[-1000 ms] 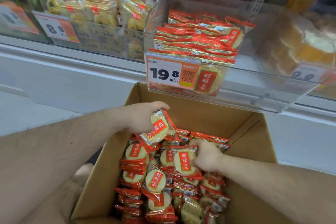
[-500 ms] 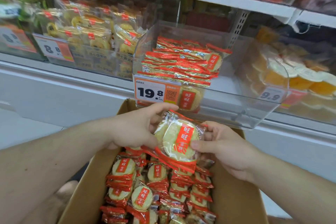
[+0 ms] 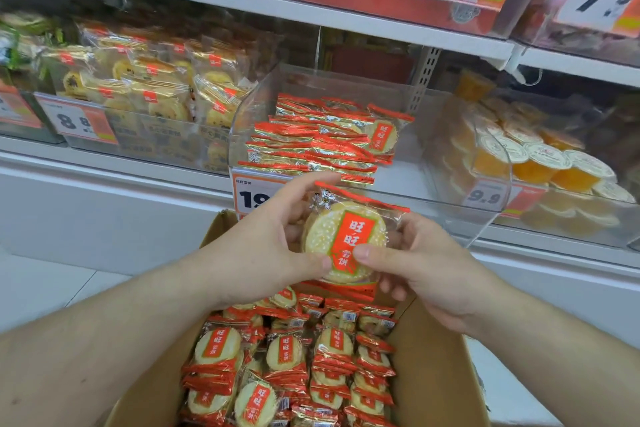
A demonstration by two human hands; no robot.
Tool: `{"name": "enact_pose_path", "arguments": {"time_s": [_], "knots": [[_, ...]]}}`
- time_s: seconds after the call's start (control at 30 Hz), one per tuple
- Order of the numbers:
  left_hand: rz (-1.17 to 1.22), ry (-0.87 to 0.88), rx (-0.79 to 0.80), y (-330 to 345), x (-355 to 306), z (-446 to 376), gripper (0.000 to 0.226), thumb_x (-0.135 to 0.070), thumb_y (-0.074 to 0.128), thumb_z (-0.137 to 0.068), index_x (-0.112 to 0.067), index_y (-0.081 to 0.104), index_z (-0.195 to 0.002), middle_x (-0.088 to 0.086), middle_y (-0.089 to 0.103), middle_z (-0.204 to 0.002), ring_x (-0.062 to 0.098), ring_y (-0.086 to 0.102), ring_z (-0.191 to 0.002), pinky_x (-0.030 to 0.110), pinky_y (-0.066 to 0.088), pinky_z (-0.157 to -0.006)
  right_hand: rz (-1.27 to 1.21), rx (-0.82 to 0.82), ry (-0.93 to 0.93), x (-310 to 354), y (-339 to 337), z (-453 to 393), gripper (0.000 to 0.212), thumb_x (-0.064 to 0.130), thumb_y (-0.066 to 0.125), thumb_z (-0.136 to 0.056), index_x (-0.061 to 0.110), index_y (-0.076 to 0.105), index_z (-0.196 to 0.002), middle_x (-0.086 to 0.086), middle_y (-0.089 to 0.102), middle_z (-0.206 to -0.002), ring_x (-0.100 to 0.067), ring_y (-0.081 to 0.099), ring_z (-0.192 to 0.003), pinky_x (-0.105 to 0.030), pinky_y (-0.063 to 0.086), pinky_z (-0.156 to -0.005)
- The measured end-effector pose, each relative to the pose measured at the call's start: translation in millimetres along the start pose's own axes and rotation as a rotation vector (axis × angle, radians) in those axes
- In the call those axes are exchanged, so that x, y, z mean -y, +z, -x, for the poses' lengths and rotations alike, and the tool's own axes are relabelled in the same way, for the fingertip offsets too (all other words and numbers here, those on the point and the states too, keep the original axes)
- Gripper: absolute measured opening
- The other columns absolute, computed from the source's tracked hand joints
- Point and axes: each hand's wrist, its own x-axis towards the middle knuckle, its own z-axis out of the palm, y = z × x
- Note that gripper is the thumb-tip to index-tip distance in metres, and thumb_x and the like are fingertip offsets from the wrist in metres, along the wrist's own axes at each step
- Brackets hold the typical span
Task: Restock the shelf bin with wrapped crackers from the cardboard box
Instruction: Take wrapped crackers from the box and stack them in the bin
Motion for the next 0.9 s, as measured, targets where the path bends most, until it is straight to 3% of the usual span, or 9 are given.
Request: {"name": "enact_pose_path", "arguments": {"time_s": [0.1, 0.23, 0.33, 0.43, 0.57, 0.63, 0.73, 0.8, 0.9], "knots": [[-0.065, 0.104, -0.066, 3.5, -3.2, -4.4, 0.086, -0.023, 0.075, -0.076, -0.067, 0.030, -0.134, -0.002, 0.058, -0.119, 0.012, 0.064, -0.098, 0.024, 0.051, -0.078, 0.044, -0.010, -0.038, 11.6, -8.7, 1.7, 0.022, 0.015, 0.080, -0.074, 0.014, 0.063, -0.088, 0.004, 0.061, -0.059, -0.007, 0.044, -0.045, -0.017, 0.034, -0.039], [-0.505, 0.290, -0.300, 0.5, -4.6, -12.6, 0.064, -0.050, 0.053, -0.079, -0.051, 0.033, -0.140, -0.028, 0.052, -0.127, -0.004, 0.048, -0.121, 0.015, 0.041, -0.096, -0.045, -0.226, -0.112, 38.4, -32.3, -2.5, 0.019, 0.011, 0.075, -0.081, 0.012, 0.059, -0.091, 0.004, 0.056, -0.056, -0.007, 0.040, -0.043, -0.017, 0.029, -0.038], [-0.973, 0.412, -0.405, -7.7, 9.8, -23.9, 0.054, -0.041, 0.049, -0.082, -0.025, 0.055, -0.134, -0.002, 0.053, -0.136, 0.018, 0.044, -0.130, 0.043, 0.035, -0.107, -0.042, -0.438, -0.223, 63.0, -50.8, -14.3, 0.015, 0.007, 0.072, -0.085, 0.013, 0.059, -0.090, 0.008, 0.053, -0.050, -0.007, 0.039, -0.042, -0.017, 0.028, -0.037], [-1.172, 0.368, -0.343, -7.9, 25.5, -30.8, 0.054, -0.037, 0.050, -0.080, -0.024, 0.059, -0.131, 0.006, 0.049, -0.143, 0.029, 0.038, -0.136, 0.048, 0.023, -0.109, 0.046, -0.614, -0.301, 78.3, -61.4, -51.6, 0.021, 0.007, 0.076, -0.082, 0.016, 0.060, -0.092, 0.008, 0.058, -0.059, 0.000, 0.050, -0.040, -0.015, 0.035, -0.036], [-1.220, 0.346, -0.337, -7.2, 32.4, -32.6, 0.060, -0.029, 0.060, -0.075, -0.027, 0.053, -0.135, 0.004, 0.046, -0.147, 0.028, 0.037, -0.138, 0.049, 0.021, -0.111, 0.440, -0.816, -0.173, 63.7, -80.3, -122.9, 0.034, 0.022, 0.082, -0.073, 0.023, 0.062, -0.101, 0.002, 0.065, -0.094, -0.020, 0.063, -0.086, -0.036, 0.055, -0.077], [-1.210, 0.353, -0.358, -6.8, 32.6, -33.9, 0.061, -0.026, 0.062, -0.072, -0.026, 0.054, -0.133, 0.005, 0.047, -0.145, 0.029, 0.038, -0.136, 0.047, 0.020, -0.110, 0.484, -0.763, 0.023, 54.3, -88.6, -153.9, 0.041, 0.018, 0.082, -0.074, 0.014, 0.062, -0.109, -0.004, 0.062, -0.099, -0.025, 0.063, -0.088, -0.040, 0.057, -0.077], [-1.216, 0.356, -0.391, -5.1, 35.6, -35.8, 0.062, -0.025, 0.064, -0.069, -0.027, 0.055, -0.131, 0.006, 0.048, -0.136, 0.031, 0.042, -0.128, 0.047, 0.020, -0.108, 0.398, -0.583, 0.229, 45.1, -90.8, -182.6, 0.032, 0.013, 0.079, -0.081, 0.008, 0.055, -0.102, -0.008, 0.057, -0.083, -0.014, 0.048, -0.059, -0.027, 0.040, -0.048], [-1.227, 0.352, -0.409, -5.0, 37.7, -36.4, 0.063, -0.025, 0.063, -0.068, -0.028, 0.055, -0.130, 0.007, 0.046, -0.128, 0.031, 0.042, -0.120, 0.047, 0.022, -0.105, 0.362, -0.555, 0.283, 40.8, -91.2, -195.5, 0.028, 0.011, 0.073, -0.087, 0.010, 0.054, -0.107, -0.005, 0.050, -0.070, -0.011, 0.039, -0.053, -0.024, 0.031, -0.045], [-1.238, 0.358, -0.419, -6.5, 39.7, -37.7, 0.062, -0.025, 0.063, -0.068, -0.030, 0.055, -0.129, 0.005, 0.045, -0.122, 0.029, 0.042, -0.116, 0.046, 0.021, -0.104, 0.304, -0.575, 0.281, 35.3, -92.8, -209.3, 0.038, 0.007, 0.074, -0.086, 0.003, 0.058, -0.119, -0.004, 0.054, -0.071, -0.011, 0.044, -0.053, -0.023, 0.037, -0.042]]}}
